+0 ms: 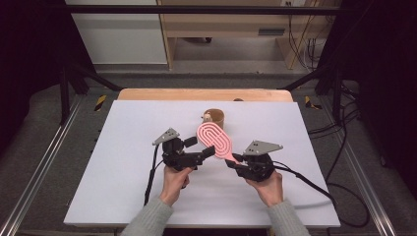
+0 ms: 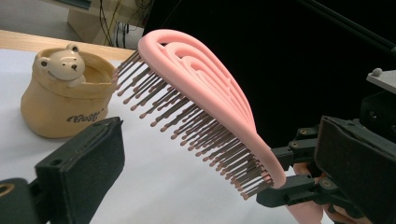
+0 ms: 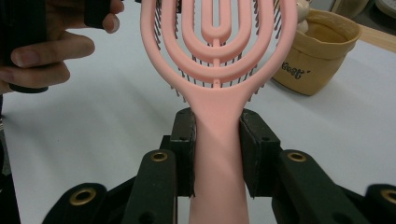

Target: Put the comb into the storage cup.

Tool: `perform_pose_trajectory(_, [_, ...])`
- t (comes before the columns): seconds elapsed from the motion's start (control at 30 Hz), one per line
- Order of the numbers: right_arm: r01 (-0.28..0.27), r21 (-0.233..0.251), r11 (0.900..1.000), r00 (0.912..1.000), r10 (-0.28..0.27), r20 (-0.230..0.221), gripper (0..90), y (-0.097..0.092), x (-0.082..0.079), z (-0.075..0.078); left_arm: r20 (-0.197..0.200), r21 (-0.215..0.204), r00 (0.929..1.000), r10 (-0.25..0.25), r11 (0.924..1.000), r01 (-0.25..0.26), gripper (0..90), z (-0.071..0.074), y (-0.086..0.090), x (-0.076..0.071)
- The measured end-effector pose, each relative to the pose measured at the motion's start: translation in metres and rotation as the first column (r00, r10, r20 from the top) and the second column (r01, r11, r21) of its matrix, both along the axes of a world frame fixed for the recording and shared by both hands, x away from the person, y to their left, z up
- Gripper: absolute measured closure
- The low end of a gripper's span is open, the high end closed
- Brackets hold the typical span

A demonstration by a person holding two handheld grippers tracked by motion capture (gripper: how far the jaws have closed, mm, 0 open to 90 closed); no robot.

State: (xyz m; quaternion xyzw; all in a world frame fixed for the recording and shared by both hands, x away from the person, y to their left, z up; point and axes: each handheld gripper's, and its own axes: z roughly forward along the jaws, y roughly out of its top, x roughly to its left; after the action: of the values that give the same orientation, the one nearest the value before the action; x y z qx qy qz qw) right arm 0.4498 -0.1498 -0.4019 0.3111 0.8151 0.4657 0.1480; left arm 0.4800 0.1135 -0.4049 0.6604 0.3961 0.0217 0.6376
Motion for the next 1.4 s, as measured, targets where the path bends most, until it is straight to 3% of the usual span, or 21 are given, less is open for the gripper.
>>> perform_pose_trajectory(0.33, [-0.003, 0.002, 1.0, 1.0, 0.003, 0.006, 69.3, 0.001, -0.001, 0.0, -0.017, -0.021, 0.9998, 0.007, 0.9998, -0.008, 9.3, -0.001, -0.007, 0.002])
perform_pose_trajectory(1.03, [-0.012, 0.014, 0.9998, 0.9998, 0.012, 0.017, 69.3, 0.003, -0.003, 0.001, -0.047, -0.053, 0.9985, 0.028, 0.9982, -0.03, 38.6, -0.002, -0.012, 0.003])
perform_pose_trajectory(1.4, [-0.012, 0.011, 0.9999, 0.9996, 0.012, 0.024, 69.3, 0.006, -0.004, 0.001, -0.083, -0.081, 0.9959, 0.036, 0.9958, -0.042, 42.8, -0.002, -0.012, 0.004])
